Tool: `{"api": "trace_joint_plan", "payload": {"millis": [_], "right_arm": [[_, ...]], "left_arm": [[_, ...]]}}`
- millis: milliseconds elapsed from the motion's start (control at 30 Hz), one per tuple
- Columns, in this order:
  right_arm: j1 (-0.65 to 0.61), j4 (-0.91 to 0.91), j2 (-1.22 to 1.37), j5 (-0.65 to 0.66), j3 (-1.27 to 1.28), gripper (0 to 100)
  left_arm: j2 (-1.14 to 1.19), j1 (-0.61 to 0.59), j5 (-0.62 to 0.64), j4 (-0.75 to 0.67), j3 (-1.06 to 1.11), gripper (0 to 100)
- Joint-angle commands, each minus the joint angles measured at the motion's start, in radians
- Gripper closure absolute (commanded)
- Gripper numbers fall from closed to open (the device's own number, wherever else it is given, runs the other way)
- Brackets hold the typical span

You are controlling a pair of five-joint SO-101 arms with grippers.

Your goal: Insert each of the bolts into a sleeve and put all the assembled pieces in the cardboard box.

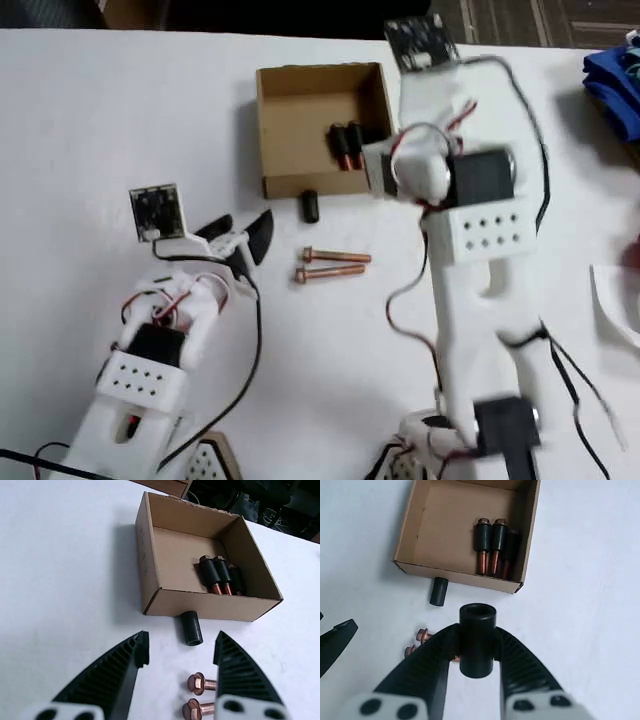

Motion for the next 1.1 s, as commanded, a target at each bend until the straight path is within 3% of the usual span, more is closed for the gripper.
{"api": "trace_joint_plan", "payload": {"millis": [0, 167, 333, 500, 667, 867, 1067], "right_arm": [[0.007, -0.326, -0.251, -0.009, 0.41, 97.8], [0.012, -0.739, -0.575, -0.012, 0.873, 97.8], [0.074, -0.849, -0.705, -0.012, 1.091, 97.8], [0.226, -0.935, -0.759, -0.012, 1.183, 97.8], [0.326, -1.032, -0.832, -0.014, 1.295, 97.8], [0.418, -1.194, -0.966, -0.014, 1.496, 97.8], [0.458, -1.33, -1.144, -0.014, 1.702, 97.8]], "left_arm": [[-0.014, 0.012, 0.009, 0.02, -0.041, 77], [-0.014, 0.014, 0.009, 0.055, -0.039, 77], [0.094, 0.014, 0.009, 0.044, -0.07, 77], [0.423, 0.04, 0.006, 0.057, -0.294, 77], [0.74, 0.157, 0.003, 0.253, -0.618, 77], [0.927, 0.261, 0.009, 0.505, -0.909, 77], [1.049, 0.313, 0.112, 0.569, -1.076, 77]]}}
